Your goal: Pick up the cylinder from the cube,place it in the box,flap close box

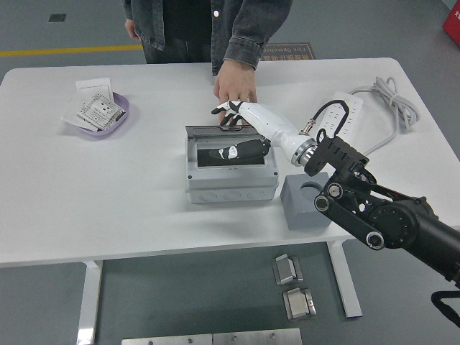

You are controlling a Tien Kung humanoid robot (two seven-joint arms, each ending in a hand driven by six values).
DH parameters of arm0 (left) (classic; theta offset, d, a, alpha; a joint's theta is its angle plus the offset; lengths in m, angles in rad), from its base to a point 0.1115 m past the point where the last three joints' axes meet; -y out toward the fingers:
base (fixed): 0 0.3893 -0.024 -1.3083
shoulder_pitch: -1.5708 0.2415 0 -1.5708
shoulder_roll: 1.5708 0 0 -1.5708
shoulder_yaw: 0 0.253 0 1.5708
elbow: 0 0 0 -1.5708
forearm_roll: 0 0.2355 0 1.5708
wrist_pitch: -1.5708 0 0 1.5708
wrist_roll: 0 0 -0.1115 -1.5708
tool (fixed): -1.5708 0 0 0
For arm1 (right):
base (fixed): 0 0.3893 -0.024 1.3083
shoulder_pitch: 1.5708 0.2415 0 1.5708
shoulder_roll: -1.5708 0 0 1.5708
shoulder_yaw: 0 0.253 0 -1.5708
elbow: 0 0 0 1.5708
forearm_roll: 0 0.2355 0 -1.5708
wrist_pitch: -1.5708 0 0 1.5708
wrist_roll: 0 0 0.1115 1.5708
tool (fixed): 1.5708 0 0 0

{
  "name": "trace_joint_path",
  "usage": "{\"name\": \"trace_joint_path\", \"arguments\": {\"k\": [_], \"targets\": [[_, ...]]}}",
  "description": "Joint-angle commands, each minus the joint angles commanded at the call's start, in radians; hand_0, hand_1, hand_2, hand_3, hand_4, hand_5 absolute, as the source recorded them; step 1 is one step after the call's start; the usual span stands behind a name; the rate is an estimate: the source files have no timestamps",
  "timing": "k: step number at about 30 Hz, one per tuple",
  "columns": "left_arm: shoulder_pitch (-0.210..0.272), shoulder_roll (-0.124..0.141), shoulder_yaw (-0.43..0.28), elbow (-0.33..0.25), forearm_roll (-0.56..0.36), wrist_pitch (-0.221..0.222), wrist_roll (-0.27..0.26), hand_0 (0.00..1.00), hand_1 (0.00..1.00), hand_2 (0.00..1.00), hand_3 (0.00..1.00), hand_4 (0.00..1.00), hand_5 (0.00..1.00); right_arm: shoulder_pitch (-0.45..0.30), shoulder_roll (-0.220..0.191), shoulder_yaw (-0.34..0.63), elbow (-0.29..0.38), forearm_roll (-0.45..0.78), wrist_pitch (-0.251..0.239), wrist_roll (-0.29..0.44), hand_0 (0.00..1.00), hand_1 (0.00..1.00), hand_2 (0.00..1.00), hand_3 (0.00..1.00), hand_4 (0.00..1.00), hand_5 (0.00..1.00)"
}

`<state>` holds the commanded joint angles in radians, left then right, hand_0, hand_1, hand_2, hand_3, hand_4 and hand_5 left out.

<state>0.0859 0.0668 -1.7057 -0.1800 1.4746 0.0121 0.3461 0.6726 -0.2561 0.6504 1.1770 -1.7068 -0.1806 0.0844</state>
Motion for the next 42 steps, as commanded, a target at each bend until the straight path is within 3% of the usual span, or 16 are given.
{"name": "trace_joint_path", "arguments": {"k": [8, 16, 22, 31, 36, 42], "targets": [[0.001, -0.002, 0.002, 0.000, -0.004, 0.000, -0.001, 0.621, 0.611, 0.557, 0.593, 0.670, 0.263, -0.051, -0.024, -0.004, 0.075, -0.005, -0.002, -0.007, 0.687, 0.600, 0.644, 0.787, 0.951, 0.477], [0.000, -0.003, -0.001, 0.000, -0.002, 0.000, -0.002, 0.621, 0.611, 0.557, 0.592, 0.670, 0.264, -0.086, -0.039, 0.029, 0.104, -0.015, 0.000, -0.009, 0.685, 0.597, 0.644, 0.786, 0.951, 0.478], [0.004, -0.004, -0.005, 0.000, 0.002, 0.000, 0.000, 0.621, 0.611, 0.557, 0.593, 0.669, 0.263, -0.174, -0.053, 0.150, 0.157, -0.068, 0.004, -0.015, 0.685, 0.594, 0.645, 0.786, 0.949, 0.477], [0.013, -0.008, -0.007, 0.000, 0.002, 0.000, -0.001, 0.620, 0.611, 0.557, 0.593, 0.670, 0.263, -0.374, -0.065, 0.402, 0.316, -0.106, 0.003, -0.005, 0.686, 0.589, 0.644, 0.788, 0.950, 0.477], [0.016, -0.015, -0.003, 0.000, -0.007, 0.000, -0.003, 0.621, 0.611, 0.557, 0.592, 0.670, 0.263, -0.503, -0.030, 0.562, 0.355, -0.031, -0.002, 0.040, 0.686, 0.588, 0.643, 0.786, 0.950, 0.480], [0.015, -0.017, -0.003, 0.000, -0.007, 0.000, -0.002, 0.622, 0.611, 0.557, 0.592, 0.670, 0.263, -0.637, 0.038, 0.746, 0.337, 0.121, -0.009, 0.132, 0.686, 0.587, 0.642, 0.785, 0.951, 0.482]]}}
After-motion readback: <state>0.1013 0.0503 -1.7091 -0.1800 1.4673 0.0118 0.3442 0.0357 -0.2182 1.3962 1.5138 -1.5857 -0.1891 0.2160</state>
